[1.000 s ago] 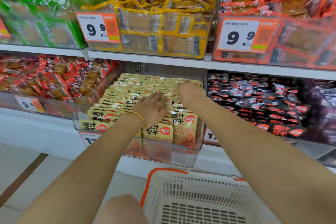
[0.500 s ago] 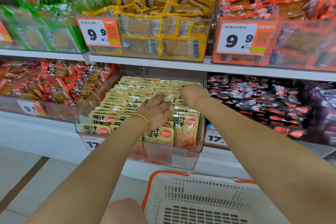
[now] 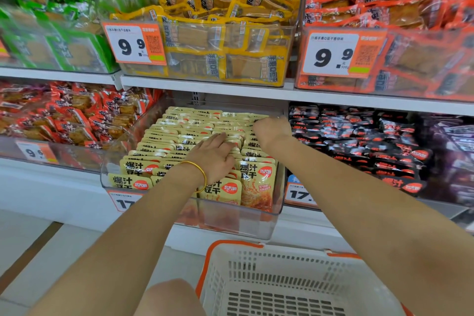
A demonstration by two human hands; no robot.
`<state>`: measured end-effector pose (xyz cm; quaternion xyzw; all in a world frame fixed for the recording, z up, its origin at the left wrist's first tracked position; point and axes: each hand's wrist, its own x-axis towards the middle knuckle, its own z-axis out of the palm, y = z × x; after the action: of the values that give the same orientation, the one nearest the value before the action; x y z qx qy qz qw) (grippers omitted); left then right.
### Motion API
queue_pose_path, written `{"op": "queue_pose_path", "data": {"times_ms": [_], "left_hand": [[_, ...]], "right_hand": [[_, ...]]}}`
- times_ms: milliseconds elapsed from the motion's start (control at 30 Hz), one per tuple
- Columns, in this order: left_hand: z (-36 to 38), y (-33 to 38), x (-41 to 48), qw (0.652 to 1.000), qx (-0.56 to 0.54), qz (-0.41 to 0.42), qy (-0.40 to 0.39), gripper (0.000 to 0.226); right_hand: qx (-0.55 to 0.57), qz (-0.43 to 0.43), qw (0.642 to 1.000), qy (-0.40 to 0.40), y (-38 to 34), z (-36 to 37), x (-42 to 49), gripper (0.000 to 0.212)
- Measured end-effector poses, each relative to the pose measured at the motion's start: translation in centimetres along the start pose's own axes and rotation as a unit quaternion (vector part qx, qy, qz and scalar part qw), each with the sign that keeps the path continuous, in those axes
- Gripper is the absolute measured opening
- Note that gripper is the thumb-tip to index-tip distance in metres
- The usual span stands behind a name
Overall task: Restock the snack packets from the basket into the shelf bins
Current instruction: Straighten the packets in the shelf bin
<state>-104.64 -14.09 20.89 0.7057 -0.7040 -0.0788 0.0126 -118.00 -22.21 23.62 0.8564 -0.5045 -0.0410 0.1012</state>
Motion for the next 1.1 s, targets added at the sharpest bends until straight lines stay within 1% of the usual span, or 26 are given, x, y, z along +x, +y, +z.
{"op": "queue_pose_path", "data": {"times_ms": [67, 167, 267, 333, 400, 433, 533, 600, 700, 800, 867, 933, 1000, 1100], "left_hand": [[0.1, -0.1, 0.1, 1.0, 0.001, 0.0, 0.0, 0.049], [0.3, -0.2, 0.0, 1.0, 0.005, 0.004, 0.002, 0.05], [0.4, -0.3, -0.1, 1.0, 0.02, 0.005, -0.003, 0.053], [0.4, -0.2, -0.2, 0.999, 0.032, 0.002, -0.025, 0.054], [0.5, -0.1, -0.2, 0.999, 0.037, -0.001, -0.039, 0.054], [0.5, -0.1, -0.2, 0.998, 0.038, -0.002, -0.042, 0.054], [0.6, -0.1, -0.1, 0.998, 0.033, 0.001, -0.046, 0.054], [0.5, -0.3, -0.3, 0.999, 0.025, 0.003, -0.033, 0.054], [0.5, -0.6, -0.4, 0.999, 0.024, -0.009, -0.025, 0.055], [0.4, -0.3, -0.4, 0.999, 0.022, -0.011, -0.03, 0.055], [-0.1, -0.1, -0.1, 1.0, 0.024, -0.007, -0.013, 0.055], [-0.7, -0.2, 0.6, 1.0, 0.026, -0.009, 0.0, 0.055], [-1.0, -0.6, 1.6, 0.999, 0.031, -0.022, -0.005, 0.055], [-0.4, -1.2, 2.6, 0.998, 0.05, -0.025, -0.028, 0.056]], "right_hand": [[0.02, 0.0, 1.0, 0.007, 0.1, -0.5, -0.5, 0.032], [0.086, 0.016, 0.995, 0.041, 0.1, -1.4, -2.7, 0.038], [0.129, 0.005, 0.99, 0.053, -1.2, -1.0, -6.5, 0.033], [0.112, -0.011, 0.993, 0.031, -2.6, -0.3, -8.2, 0.03], [0.052, -0.009, 0.999, 0.004, -3.3, 0.4, -8.4, 0.039], [0.034, -0.008, 0.999, -0.011, -3.4, 0.4, -8.4, 0.038], [0.017, -0.009, 0.999, -0.043, -3.2, 0.0, -8.4, 0.027], [0.025, -0.001, 0.999, -0.039, -3.3, -0.1, -8.5, 0.031], [0.071, 0.02, 0.997, -0.028, -4.0, -0.1, -7.8, 0.049], [0.11, 0.037, 0.993, -0.025, -4.0, -0.2, -5.4, 0.057], [0.129, 0.045, 0.99, -0.023, -3.5, 0.1, -3.1, 0.063], [0.155, 0.043, 0.986, -0.041, -3.2, 0.6, -1.1, 0.063], [0.163, 0.048, 0.983, -0.07, -3.2, 1.2, 0.3, 0.062], [0.124, 0.082, 0.984, -0.098, -2.8, 1.7, 1.4, 0.067]]}}
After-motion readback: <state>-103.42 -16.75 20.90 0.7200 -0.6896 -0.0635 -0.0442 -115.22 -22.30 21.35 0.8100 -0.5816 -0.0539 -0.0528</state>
